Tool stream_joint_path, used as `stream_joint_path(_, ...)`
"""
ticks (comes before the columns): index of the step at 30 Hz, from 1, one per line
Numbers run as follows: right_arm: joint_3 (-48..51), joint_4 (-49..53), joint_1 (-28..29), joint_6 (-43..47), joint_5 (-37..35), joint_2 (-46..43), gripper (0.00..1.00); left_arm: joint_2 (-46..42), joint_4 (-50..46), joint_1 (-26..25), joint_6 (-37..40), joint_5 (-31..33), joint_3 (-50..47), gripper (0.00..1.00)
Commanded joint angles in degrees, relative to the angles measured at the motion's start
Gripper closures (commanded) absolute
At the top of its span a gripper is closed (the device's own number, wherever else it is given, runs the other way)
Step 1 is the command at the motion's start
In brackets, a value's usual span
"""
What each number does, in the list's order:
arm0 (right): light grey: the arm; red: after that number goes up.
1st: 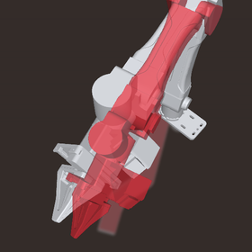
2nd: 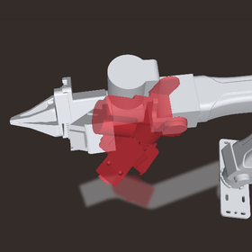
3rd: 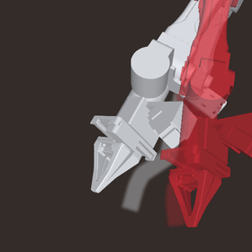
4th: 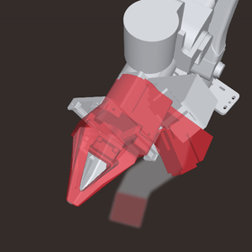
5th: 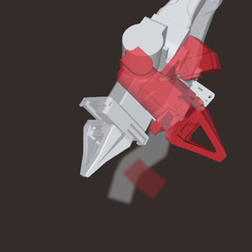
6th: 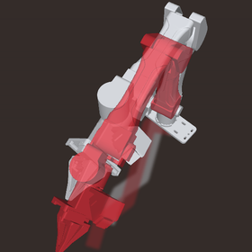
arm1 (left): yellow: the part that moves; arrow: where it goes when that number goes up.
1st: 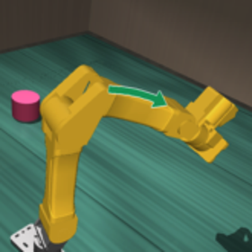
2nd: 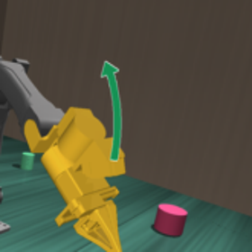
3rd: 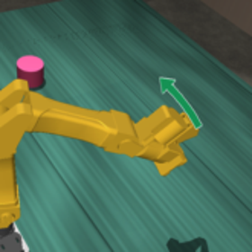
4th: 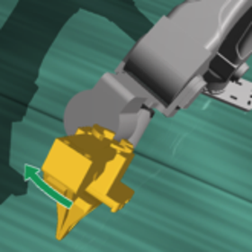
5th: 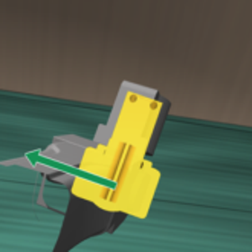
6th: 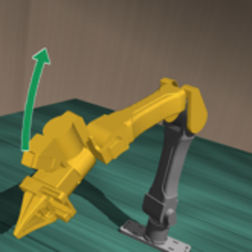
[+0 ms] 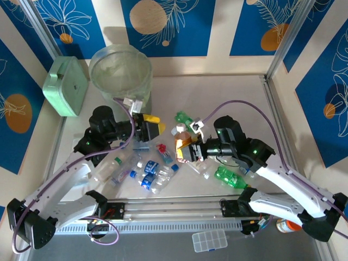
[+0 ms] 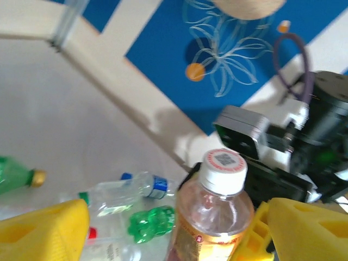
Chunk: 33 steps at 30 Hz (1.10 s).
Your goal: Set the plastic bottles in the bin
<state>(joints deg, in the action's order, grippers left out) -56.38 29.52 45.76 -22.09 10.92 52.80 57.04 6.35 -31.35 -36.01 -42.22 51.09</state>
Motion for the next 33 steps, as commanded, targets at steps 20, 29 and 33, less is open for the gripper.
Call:
stream_joint_path(20,3.02,-8.51,-1.56,-1.24,21.30,1.53,0.46,5.63,14.82,-9.69,-0.47,-14.30,0.53,0.61)
stream_joint_path(29,3.69,-7.70,-1.55,-0.42,21.55,1.26,0.46,6.16,13.94,-10.11,-0.48,-14.46,2.16,0.96)
stream_joint_path(33,3.30,-6.43,-1.55,0.28,20.85,0.93,0.38,6.16,16.18,-10.08,-2.15,-14.40,2.16,0.97)
